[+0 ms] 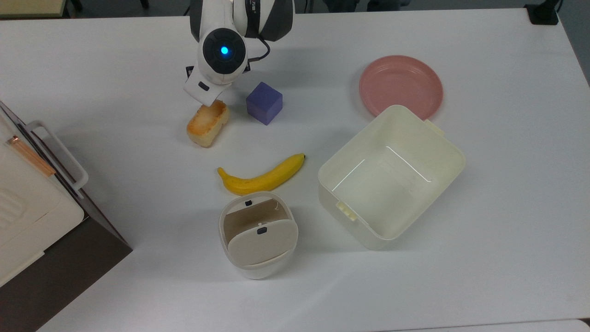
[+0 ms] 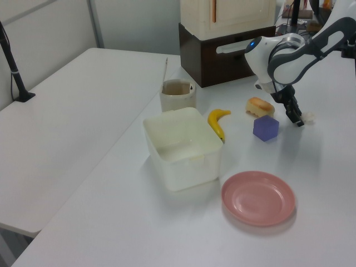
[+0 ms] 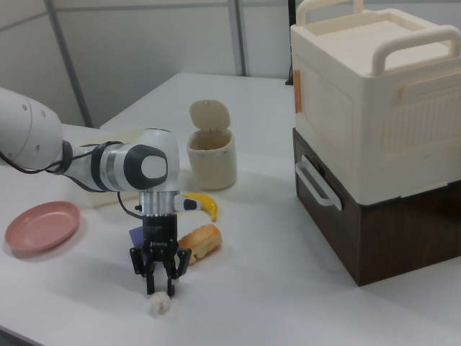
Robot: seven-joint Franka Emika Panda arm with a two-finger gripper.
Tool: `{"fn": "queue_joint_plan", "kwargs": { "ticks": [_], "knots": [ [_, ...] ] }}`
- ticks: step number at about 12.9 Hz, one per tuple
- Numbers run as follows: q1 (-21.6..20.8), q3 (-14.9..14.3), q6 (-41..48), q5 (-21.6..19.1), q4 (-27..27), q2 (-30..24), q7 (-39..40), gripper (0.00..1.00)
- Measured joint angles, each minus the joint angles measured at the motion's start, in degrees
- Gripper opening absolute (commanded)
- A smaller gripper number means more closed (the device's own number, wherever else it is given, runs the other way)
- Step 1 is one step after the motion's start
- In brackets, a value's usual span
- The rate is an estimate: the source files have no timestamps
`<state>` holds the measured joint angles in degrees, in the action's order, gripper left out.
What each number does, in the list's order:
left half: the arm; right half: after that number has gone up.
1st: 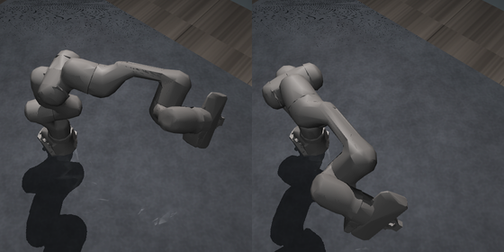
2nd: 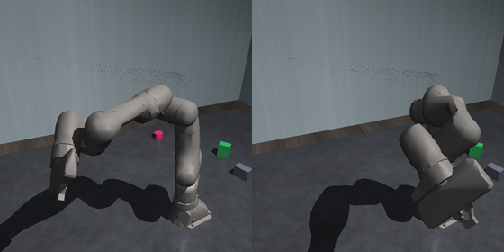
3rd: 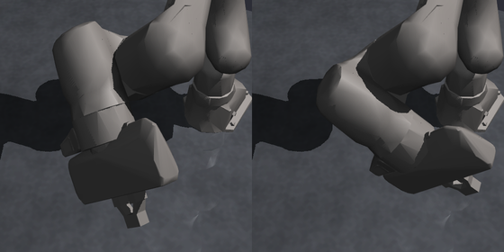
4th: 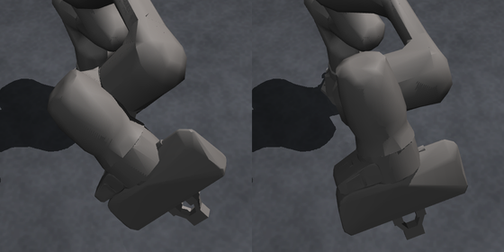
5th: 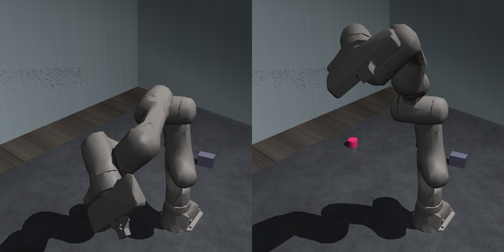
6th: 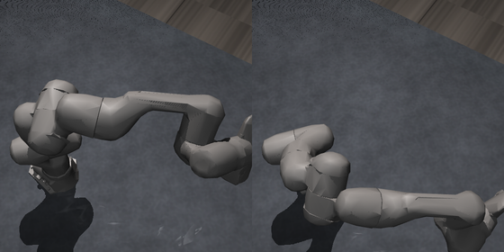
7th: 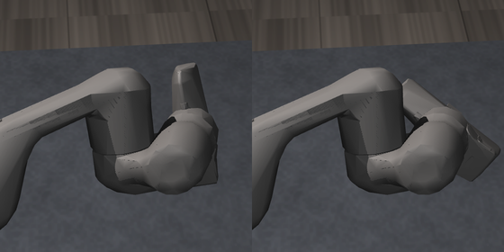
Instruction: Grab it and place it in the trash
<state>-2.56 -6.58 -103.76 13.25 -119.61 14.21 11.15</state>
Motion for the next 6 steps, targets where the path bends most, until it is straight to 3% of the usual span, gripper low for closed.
{"fn": "queue_joint_plan", "kwargs": {
  "ticks": [5, 6],
  "knots": [
    [0.34, -0.12, 0.56, 0.02, 0.07, -0.48, 1.60, 0.01],
    [0.66, -0.15, 1.06, 0.02, 0.15, -0.90, 2.06, 0.41]
  ]
}}
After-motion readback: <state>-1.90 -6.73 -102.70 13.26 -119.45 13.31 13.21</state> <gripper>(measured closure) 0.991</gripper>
